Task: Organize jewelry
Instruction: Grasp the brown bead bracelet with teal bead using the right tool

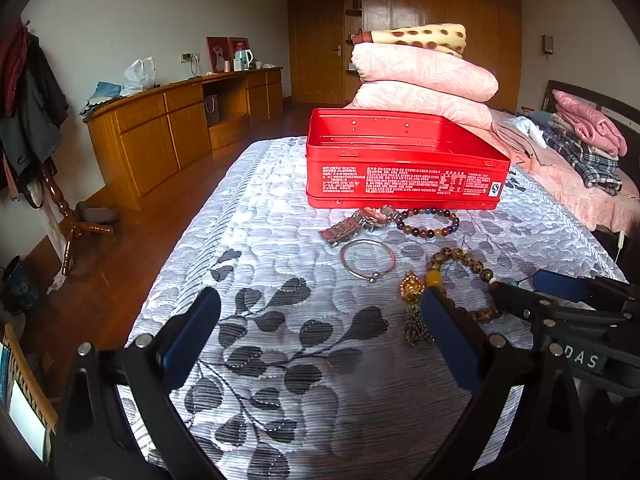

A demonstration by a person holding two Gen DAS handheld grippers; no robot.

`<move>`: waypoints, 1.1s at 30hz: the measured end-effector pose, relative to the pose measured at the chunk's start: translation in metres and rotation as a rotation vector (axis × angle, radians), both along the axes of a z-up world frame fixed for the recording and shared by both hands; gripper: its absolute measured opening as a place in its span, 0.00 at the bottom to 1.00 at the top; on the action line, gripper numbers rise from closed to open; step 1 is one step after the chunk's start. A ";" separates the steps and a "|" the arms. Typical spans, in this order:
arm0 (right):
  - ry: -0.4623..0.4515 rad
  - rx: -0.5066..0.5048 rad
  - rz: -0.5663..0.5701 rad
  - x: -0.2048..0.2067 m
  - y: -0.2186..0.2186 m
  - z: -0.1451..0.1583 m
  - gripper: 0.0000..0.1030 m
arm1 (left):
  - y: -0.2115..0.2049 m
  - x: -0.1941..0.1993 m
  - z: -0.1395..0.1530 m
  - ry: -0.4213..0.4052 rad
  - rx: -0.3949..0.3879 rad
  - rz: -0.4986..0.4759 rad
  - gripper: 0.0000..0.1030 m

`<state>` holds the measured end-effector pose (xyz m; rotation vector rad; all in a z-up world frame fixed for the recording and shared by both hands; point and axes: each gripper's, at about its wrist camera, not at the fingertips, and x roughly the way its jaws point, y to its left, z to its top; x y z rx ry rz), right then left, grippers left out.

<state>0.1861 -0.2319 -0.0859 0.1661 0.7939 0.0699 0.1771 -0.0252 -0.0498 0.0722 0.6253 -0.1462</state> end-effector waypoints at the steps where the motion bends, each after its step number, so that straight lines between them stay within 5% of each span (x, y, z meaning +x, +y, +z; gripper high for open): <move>1: 0.004 0.001 -0.001 0.001 0.000 -0.001 0.55 | 0.000 0.000 0.000 0.000 -0.004 0.002 0.94; 15: 0.055 -0.023 -0.010 0.019 0.013 -0.007 0.48 | 0.003 0.002 -0.001 0.014 -0.034 0.012 0.93; 22: 0.066 -0.066 -0.010 0.025 0.018 -0.008 0.47 | 0.002 0.004 -0.004 0.028 -0.032 0.007 0.85; 33: 0.064 -0.008 -0.026 0.016 -0.009 -0.007 0.12 | -0.011 0.003 -0.007 0.069 -0.050 -0.026 0.85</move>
